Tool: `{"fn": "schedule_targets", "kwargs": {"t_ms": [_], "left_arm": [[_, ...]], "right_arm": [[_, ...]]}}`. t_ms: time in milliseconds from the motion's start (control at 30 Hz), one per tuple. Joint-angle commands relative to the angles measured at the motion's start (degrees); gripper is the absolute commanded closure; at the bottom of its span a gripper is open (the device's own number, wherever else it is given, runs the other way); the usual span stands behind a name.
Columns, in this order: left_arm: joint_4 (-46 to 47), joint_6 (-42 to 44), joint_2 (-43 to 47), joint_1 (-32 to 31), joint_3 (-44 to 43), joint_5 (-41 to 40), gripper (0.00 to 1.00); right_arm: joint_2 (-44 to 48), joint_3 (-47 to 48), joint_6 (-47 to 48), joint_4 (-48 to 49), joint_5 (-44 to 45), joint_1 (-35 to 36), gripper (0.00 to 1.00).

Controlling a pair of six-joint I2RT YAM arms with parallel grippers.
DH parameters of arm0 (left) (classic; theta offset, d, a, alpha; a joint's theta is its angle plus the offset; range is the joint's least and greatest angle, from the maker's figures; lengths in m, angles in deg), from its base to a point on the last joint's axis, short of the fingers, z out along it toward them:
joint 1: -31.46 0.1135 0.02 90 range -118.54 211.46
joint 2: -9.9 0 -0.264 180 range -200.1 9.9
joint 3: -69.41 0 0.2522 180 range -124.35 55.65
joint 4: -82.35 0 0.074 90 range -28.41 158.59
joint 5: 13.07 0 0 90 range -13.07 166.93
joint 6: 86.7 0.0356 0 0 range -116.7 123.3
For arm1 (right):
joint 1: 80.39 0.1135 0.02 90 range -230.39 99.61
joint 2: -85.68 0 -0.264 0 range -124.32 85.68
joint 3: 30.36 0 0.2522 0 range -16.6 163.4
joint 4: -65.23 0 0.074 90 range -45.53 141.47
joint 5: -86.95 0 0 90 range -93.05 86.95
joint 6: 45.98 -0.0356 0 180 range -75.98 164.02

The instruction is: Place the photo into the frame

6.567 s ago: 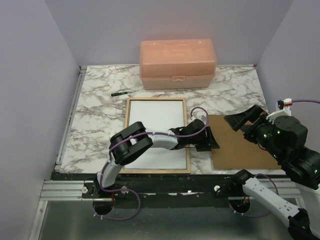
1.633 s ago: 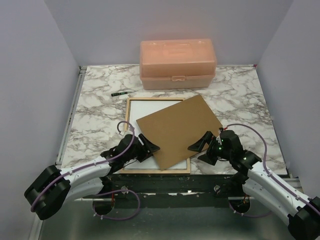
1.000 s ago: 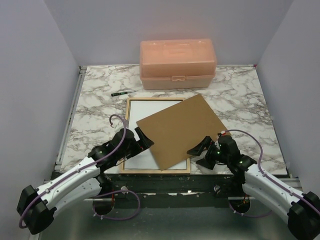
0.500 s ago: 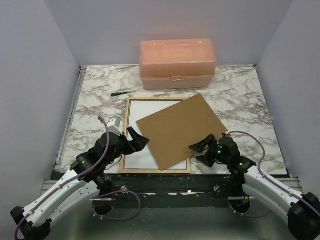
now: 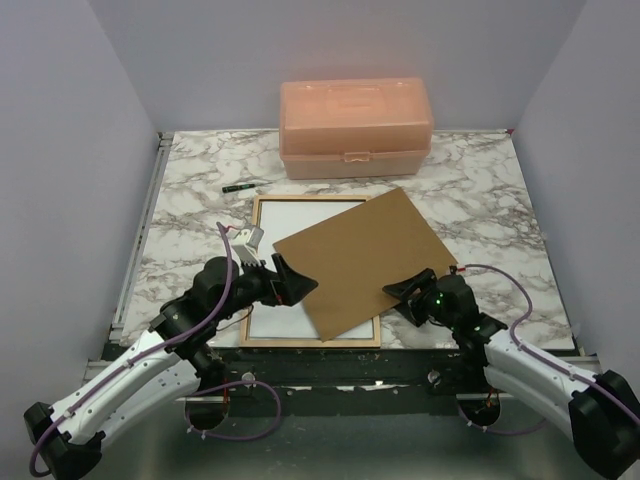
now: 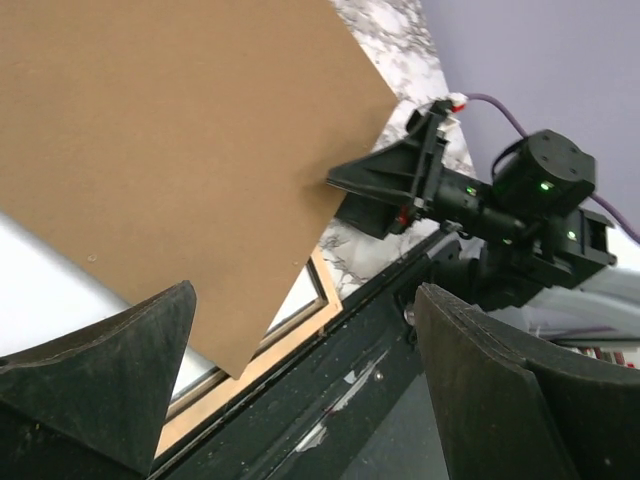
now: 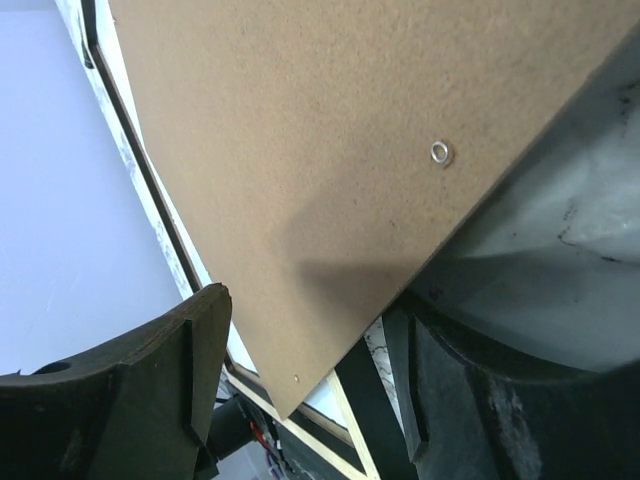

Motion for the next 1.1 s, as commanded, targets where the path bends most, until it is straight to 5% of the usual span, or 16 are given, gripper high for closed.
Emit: {"fn": "schedule_targets", "kwargs": {"t_ms": [0,400,633,867,1067], "left_arm": [[5.00,3.22,0.26,0.19,-2.22,7.42,0.08],[4.76,5.82,3.34,0.14,-3.47,12.60,0.09],[2.12,7.77,3.45,0.10,-3.95,12.09,0.09],[-1.17,10.51,1.19,0.10,-7.24,12.41,0.09],[-6.56,13.76,-1.58,0.10,-12.10,11.58,0.09]], "right_arm": [[-3.07,-1.22,0.71,1.79,6.28,-0.40,0.32],[-7.23,-2.70,-2.16,12.85,4.81,-0.40,0.76],[2.83,1.77,0.74,1.54,4.32,-0.40,0.98],[10.86,11.09,3.79,-13.46,4.41,-0.40,0.99],[6.74,25.30,11.27,-26.10,1.36,-0.45,0.99]]}}
